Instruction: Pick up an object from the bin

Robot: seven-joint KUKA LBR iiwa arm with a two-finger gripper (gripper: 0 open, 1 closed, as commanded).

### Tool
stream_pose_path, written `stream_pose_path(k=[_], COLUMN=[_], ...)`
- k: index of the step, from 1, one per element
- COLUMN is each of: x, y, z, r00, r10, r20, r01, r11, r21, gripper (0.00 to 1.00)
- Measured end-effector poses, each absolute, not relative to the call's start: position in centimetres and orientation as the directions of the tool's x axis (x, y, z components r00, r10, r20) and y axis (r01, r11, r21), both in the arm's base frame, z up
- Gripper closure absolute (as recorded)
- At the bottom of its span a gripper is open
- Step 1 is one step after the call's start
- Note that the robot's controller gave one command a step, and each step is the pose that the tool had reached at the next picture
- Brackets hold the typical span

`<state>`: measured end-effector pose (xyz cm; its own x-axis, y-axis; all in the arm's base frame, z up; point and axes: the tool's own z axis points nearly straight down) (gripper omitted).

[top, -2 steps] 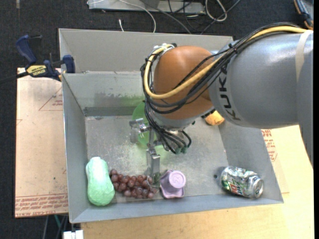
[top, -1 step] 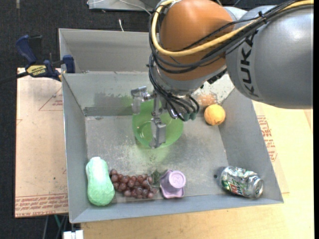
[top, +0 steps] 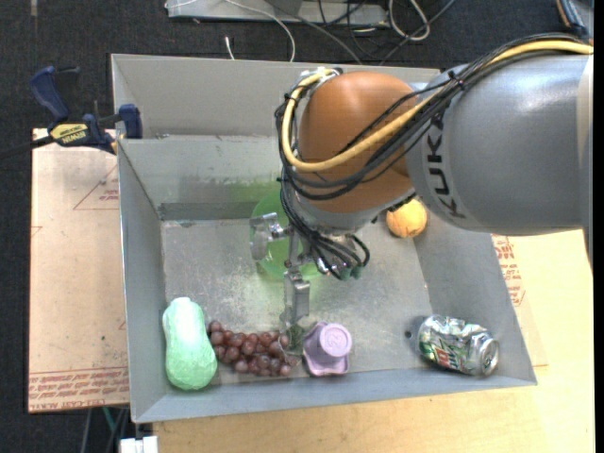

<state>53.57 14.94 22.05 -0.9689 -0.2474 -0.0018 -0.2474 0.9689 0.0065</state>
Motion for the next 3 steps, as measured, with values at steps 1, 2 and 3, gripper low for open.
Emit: stream_pose_path(k=[1, 2, 3], x=[57.8, 57.8, 59.6], y=[16.5, 16.4, 17.0], z=[29.1, 29.0, 27.6], r00=[-0.978, -0.978, -0.996], r10=[-0.206, -0.206, 0.082], r20=[-0.036, -0.034, -0.034], r01=[-0.206, -0.206, 0.081], r11=[0.978, 0.978, 0.997], r21=[0.007, 0.007, 0.018], gripper=[1.0, 1.0, 1.0])
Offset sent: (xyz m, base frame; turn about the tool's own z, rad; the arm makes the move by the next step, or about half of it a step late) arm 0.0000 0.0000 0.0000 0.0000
